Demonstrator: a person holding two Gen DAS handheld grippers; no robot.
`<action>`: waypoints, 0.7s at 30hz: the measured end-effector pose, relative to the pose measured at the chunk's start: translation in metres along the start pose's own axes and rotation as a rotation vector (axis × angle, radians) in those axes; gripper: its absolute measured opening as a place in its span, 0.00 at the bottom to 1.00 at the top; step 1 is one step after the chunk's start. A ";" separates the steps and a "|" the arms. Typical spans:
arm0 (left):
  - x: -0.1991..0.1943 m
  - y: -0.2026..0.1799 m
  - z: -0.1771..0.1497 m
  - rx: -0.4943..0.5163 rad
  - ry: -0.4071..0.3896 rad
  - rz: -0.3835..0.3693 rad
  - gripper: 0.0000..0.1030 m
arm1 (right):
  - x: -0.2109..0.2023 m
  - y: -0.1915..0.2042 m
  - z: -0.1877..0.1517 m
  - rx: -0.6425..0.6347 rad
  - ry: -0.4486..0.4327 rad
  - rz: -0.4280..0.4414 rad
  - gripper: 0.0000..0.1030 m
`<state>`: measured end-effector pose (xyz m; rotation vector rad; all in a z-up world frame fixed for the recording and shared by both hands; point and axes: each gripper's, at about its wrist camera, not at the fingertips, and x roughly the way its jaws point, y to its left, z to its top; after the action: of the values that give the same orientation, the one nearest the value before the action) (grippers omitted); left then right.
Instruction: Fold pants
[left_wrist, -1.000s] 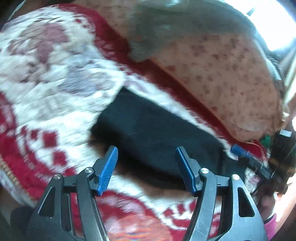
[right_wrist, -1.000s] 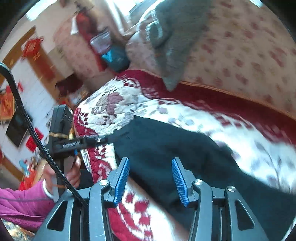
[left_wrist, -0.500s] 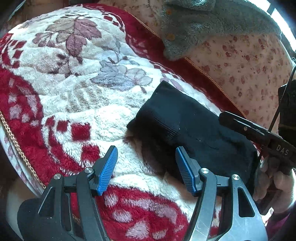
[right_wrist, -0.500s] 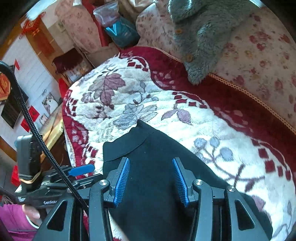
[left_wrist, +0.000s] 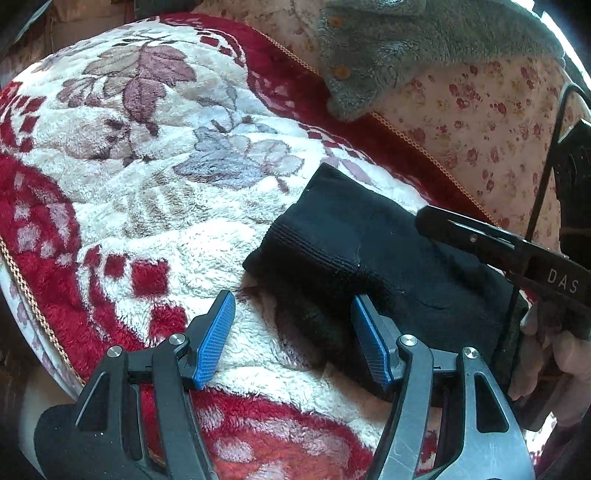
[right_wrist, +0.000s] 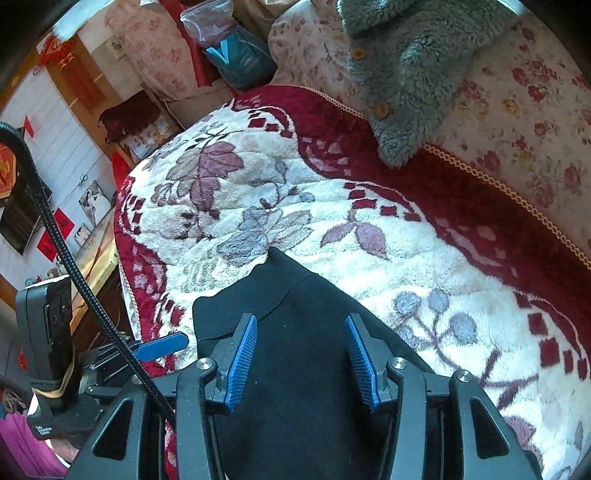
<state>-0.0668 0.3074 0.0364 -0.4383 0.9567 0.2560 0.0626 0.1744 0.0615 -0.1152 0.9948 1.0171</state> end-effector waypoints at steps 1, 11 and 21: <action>0.001 0.000 0.000 -0.002 0.001 0.000 0.62 | 0.002 0.000 0.002 -0.004 0.004 0.002 0.47; -0.004 0.013 -0.005 -0.088 0.011 -0.050 0.62 | 0.030 0.003 0.019 -0.055 0.077 -0.008 0.51; -0.001 0.015 -0.006 -0.132 0.039 -0.103 0.62 | 0.066 0.007 0.032 -0.116 0.166 -0.012 0.59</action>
<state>-0.0778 0.3182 0.0308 -0.6142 0.9551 0.2184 0.0878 0.2379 0.0338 -0.3048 1.0837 1.0668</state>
